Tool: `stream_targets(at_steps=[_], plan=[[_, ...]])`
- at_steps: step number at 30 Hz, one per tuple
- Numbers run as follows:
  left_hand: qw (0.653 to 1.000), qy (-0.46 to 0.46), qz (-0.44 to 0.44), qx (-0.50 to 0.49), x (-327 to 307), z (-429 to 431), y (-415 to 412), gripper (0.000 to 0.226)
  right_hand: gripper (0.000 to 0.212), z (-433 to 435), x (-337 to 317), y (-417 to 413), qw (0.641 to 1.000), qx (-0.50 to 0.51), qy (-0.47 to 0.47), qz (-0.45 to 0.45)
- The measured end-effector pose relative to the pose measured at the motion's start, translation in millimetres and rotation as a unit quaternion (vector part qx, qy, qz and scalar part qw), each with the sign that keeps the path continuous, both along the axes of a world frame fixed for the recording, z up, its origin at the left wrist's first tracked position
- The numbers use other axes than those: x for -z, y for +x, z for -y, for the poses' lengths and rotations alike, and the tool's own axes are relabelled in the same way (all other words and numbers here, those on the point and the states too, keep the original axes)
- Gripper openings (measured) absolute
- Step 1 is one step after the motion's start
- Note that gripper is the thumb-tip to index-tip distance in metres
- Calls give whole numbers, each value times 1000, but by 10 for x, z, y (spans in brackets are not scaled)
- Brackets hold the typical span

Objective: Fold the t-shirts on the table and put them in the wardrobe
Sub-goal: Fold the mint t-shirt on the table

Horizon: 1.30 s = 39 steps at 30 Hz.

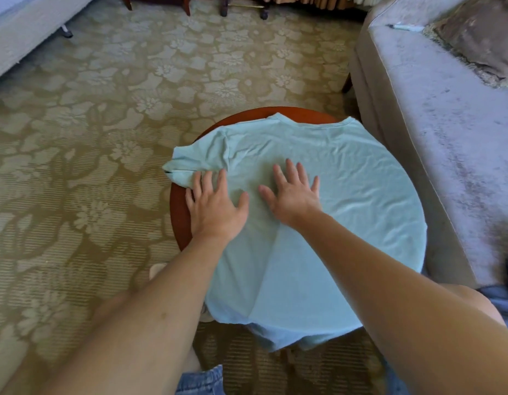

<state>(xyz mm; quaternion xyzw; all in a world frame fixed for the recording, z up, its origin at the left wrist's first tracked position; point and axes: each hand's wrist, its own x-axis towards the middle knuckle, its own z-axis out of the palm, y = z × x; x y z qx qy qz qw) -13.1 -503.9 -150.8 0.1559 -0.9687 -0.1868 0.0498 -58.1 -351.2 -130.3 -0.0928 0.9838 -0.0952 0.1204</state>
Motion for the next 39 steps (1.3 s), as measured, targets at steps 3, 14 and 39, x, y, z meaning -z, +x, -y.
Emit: stream_targets(at_steps=[3,14,39], plan=[[996,28,-61,-57,13,29,-13,59,73,59,149,-10,999,5,31,-19],[986,66,-96,-123,-5,421,26,22,74,52,190,-8,998,5,46,-47],[954,218,-89,-183,-90,516,-39,82,75,61,205,-4,997,1,57,-44]])
